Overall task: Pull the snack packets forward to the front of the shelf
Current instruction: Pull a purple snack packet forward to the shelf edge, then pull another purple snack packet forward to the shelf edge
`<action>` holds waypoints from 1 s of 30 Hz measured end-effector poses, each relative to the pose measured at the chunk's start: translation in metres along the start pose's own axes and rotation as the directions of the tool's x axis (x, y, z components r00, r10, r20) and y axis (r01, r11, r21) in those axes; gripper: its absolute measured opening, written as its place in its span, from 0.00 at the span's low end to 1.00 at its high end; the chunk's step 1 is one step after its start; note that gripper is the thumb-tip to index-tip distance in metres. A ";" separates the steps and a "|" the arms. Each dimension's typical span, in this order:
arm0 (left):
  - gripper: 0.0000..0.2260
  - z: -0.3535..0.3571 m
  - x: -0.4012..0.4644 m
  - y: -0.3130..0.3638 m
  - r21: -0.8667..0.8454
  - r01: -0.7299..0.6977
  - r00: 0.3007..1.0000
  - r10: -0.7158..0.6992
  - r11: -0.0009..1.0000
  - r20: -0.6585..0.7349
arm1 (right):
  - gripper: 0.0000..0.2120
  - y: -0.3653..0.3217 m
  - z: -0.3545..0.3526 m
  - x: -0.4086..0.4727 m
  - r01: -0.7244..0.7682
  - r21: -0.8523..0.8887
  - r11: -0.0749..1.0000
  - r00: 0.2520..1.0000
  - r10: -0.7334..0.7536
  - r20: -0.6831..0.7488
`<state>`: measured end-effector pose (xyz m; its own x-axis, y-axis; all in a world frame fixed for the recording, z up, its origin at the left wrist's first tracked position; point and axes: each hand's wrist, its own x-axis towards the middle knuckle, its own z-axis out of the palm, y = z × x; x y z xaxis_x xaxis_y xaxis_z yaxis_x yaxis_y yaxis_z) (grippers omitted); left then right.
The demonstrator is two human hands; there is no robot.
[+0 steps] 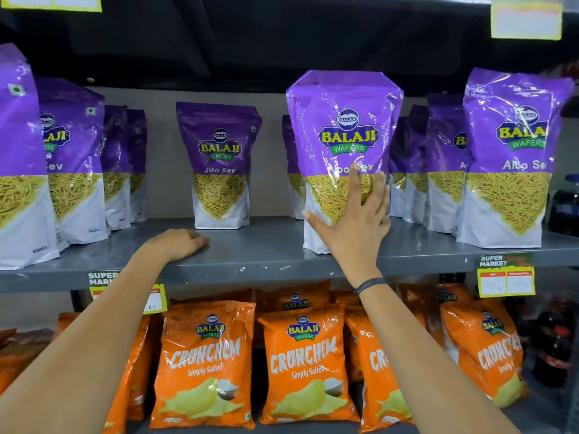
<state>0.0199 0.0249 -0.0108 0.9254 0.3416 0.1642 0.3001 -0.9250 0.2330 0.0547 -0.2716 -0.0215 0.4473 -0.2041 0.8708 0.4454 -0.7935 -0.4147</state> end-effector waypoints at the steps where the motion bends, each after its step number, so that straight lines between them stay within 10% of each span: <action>1: 0.24 0.000 0.000 -0.001 -0.004 -0.002 1.000 0.002 1.000 -0.011 | 0.47 -0.002 0.001 -0.001 0.020 -0.010 1.000 0.998 -0.021 -0.056; 10: 0.27 -0.015 -0.008 -0.021 0.039 0.040 0.997 -0.037 0.998 -0.072 | 0.22 -0.056 0.011 -0.004 0.251 0.055 0.966 0.899 -0.211 -0.384; 19: 0.25 -0.030 -0.003 -0.092 0.086 0.041 0.998 -0.038 0.995 -0.046 | 0.23 -0.152 0.094 0.009 0.185 0.308 0.933 0.982 -0.187 -0.022; 30: 0.23 -0.018 0.013 -0.101 0.099 -0.029 0.999 0.032 0.995 -0.029 | 0.45 -0.207 0.183 0.032 0.098 -0.005 0.995 0.926 -0.090 0.366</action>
<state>-0.0021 0.1256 -0.0144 0.9272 0.3169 0.1995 0.2950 -0.9463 0.1322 0.1188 -0.0093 0.0440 0.6581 0.0919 0.7473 0.4835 -0.8124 -0.3258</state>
